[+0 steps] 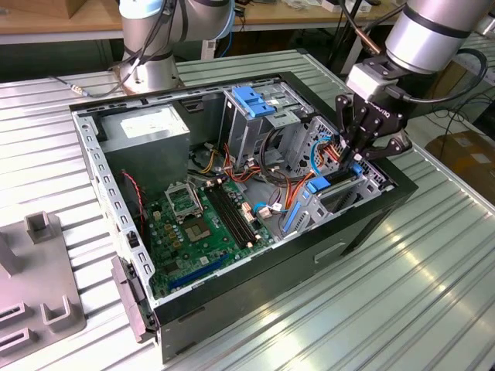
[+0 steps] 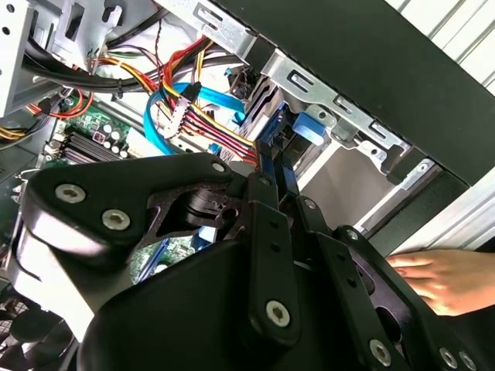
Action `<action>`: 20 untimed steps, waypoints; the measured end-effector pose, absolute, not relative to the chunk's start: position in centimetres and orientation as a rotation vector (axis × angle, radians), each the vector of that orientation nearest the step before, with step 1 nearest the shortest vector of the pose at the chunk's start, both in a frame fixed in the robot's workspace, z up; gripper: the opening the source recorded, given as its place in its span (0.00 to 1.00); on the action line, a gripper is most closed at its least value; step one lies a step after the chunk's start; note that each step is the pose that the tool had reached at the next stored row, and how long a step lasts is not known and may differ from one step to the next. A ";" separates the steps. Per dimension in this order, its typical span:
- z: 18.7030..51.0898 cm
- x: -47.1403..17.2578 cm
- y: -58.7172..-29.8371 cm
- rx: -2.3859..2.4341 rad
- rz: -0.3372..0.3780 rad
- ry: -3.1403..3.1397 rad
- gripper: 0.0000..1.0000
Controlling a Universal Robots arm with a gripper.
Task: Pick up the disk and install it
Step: 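Insert the first disk wire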
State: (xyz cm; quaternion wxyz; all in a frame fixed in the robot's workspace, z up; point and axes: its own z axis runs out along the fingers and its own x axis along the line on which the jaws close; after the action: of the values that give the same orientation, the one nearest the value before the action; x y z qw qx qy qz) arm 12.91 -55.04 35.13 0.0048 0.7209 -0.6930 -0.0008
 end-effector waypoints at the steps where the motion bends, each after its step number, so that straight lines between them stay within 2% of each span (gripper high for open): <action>1: 35.1 12.9 -55.0 2.257 -0.003 -2.171 0.16; 20: 34.6 12.9 -55.2 2.242 -0.003 -2.188 0.16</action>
State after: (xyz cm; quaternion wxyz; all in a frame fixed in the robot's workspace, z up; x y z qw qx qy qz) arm 12.90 -55.16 34.64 0.0048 0.7157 -0.6984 -0.0009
